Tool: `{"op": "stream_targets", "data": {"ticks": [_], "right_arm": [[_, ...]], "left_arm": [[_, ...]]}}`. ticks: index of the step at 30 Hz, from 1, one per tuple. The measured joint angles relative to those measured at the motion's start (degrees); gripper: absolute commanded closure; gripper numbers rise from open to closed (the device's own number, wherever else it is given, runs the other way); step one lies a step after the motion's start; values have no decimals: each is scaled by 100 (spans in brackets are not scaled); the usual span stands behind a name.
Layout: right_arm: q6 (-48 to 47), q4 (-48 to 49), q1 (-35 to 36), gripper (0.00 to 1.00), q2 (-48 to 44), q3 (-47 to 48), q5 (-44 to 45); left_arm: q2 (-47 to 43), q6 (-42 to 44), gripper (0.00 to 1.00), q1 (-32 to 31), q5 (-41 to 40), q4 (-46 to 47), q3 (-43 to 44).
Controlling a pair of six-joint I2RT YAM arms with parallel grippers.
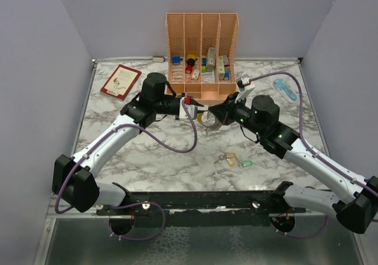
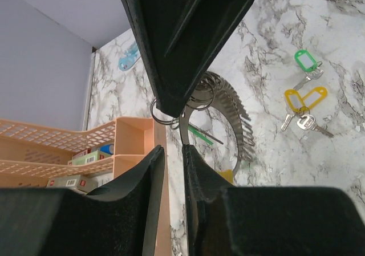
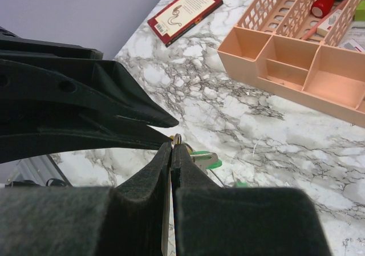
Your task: Put the keys on the keyring
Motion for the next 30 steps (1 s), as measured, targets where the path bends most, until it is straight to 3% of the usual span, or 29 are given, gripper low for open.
{"op": "stream_targets", "data": {"ticks": [19,30], "right_arm": [[-190,26,0,99,-374,-173,-267],[-256,52,0,99,-387,-175,-326]], "left_arm": [[-2,-553,76,90,-415,671,-42],[-9,-1333,72,87,372,1040,-275]]}}
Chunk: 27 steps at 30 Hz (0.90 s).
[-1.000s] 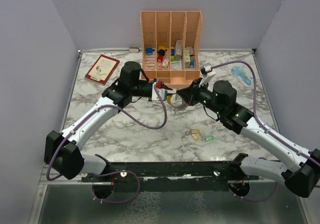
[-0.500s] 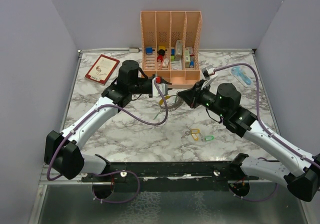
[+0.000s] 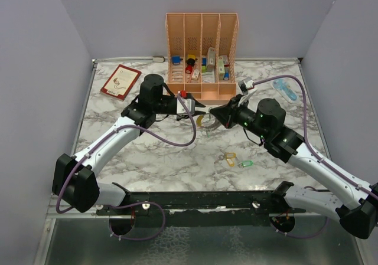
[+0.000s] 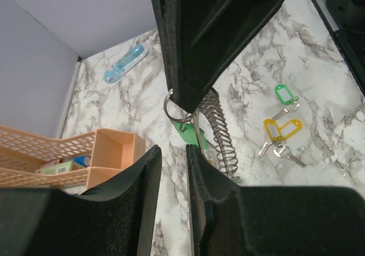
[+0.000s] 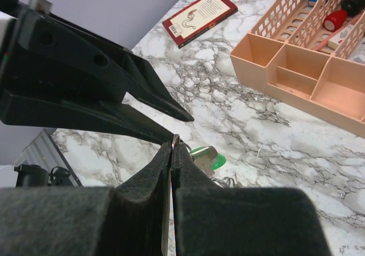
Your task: Put the keys on the keyring
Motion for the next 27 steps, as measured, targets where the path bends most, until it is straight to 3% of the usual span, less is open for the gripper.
{"op": "stream_targets", "data": {"ticks": [8,18,27], "right_arm": [[17,144,2,99,4,-11,-7],[118,326,0,99,50,-96,-55],[127,396,2,99,50,-116,-55]], "left_arm": [[-37,-391,69,-13,72,295,-352],[-79,-1043,66,-50,-59,1523,-693],[-81,-1248,71,-125,-146,1884,-769]]}}
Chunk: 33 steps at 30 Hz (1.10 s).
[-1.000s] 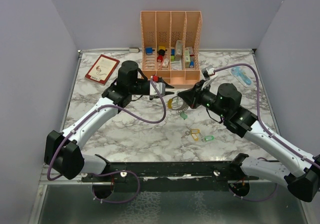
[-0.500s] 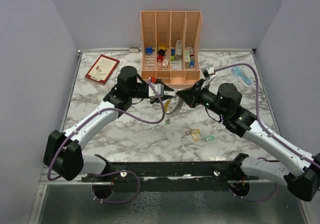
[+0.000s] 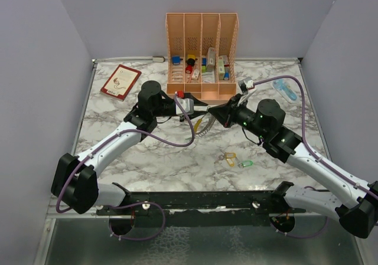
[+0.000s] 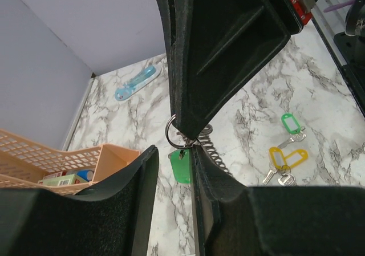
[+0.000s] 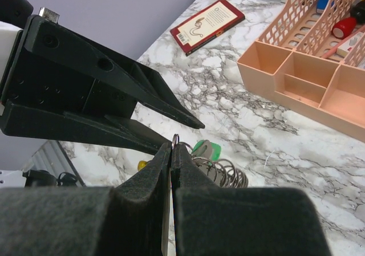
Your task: Put the keys on the keyring
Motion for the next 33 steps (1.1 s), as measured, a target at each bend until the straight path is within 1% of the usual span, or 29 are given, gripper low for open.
{"op": "stream_targets", "data": {"ticks": [2,5,10,12,13,15,16,28,33], "right_arm": [[11,24,0,99,0,-2,0],[33,50,0,99,0,-2,4],[79,105,-2,99,-11,-46,26],[92,109,-2,99,-20,-59,55],[107,109,0,99,-28,-66,70],[131,122,0,98,-55,-85,120],[133,125,0,99,-68,-92,142],[240,133,0,99,-94,-98,474],[280,131,0,99,-105,-98,634]], "left_arm": [[0,-31,74,-11,-11,22,-7],[0,-55,83,-28,-22,50,-28],[-22,-66,83,-48,-26,55,-76],[-35,-63,85,-48,-26,55,-79],[-44,-63,88,-48,-26,52,-81],[-55,-66,97,-48,-28,52,-81],[-61,-63,100,-48,-31,52,-83],[-68,-63,100,-109,-76,55,-90],[-68,-66,100,-197,-216,52,-90]]}}
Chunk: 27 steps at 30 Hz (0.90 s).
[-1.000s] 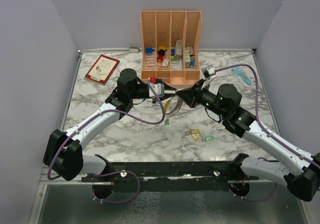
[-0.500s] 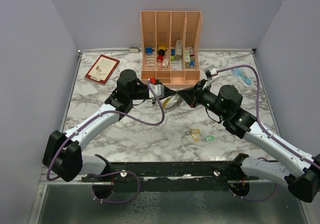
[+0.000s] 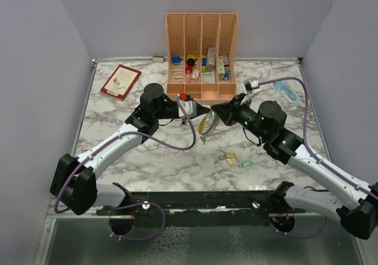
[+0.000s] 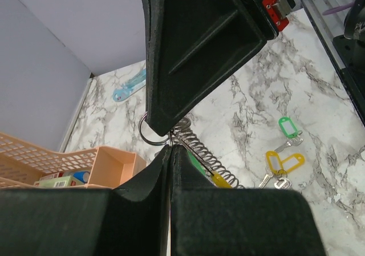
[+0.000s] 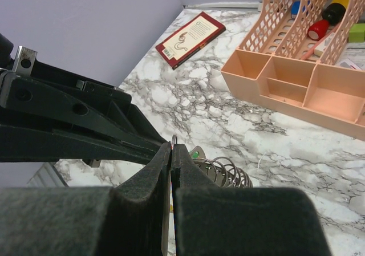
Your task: Put the keys on the keyring
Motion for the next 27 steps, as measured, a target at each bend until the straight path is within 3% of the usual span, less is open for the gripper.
{"op": "stream_targets", "data": {"ticks": [12,27], "right_arm": [[-15,-122,11,99,81,11,225],[-109,-446,11,99,251,175,-66]], "left_arm": [[2,107,100,-114,-356,-229,2],[50,988,100,-140,-846,-761,208]]}}
